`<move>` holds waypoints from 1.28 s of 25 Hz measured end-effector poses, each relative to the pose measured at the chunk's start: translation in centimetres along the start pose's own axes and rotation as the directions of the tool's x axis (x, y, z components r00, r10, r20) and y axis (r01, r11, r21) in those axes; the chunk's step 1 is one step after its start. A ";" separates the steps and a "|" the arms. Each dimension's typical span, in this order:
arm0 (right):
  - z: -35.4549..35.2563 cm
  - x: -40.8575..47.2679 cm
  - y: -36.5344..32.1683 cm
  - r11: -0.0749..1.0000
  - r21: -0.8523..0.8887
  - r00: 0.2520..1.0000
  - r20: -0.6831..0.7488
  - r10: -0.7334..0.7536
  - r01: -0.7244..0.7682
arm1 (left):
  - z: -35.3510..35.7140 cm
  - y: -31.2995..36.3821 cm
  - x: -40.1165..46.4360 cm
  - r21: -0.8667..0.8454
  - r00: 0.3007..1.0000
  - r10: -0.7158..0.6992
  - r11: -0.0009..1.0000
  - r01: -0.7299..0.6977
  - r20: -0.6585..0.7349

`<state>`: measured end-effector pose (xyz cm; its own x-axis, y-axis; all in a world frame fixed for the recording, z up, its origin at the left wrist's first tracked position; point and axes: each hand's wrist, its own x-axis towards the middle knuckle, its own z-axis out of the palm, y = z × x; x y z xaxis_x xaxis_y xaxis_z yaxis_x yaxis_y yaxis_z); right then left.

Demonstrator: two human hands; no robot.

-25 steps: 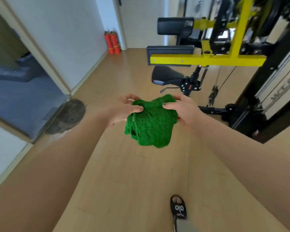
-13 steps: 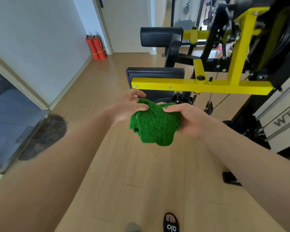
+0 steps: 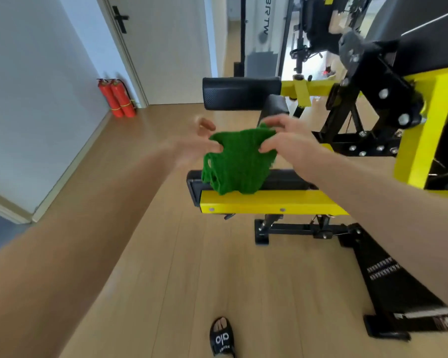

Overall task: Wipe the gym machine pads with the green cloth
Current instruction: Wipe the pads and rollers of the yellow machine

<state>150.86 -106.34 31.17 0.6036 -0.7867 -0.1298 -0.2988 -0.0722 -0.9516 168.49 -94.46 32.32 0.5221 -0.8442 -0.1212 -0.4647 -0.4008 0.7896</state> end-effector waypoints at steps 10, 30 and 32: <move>3.5 6.6 7.3 0.812 -0.521 0.940 0.326 -0.095 0.263 | 2.9 -7.7 7.0 0.353 0.970 0.068 0.924 -0.150 0.234; 15.2 14.6 11.4 0.186 -0.524 0.556 0.775 -0.301 0.831 | 8.2 -17.7 10.0 -0.765 0.677 -0.733 0.401 0.504 0.063; 15.2 14.5 11.3 0.209 -0.527 0.567 0.759 -0.320 0.824 | 8.2 -17.8 10.1 -0.785 0.668 -0.739 0.359 0.504 0.091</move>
<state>167.48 -109.24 14.27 0.9989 0.0429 0.0192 0.0454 -0.9863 -0.1586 176.18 -98.73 12.14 0.6269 -0.2998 -0.7191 0.6582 -0.2900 0.6947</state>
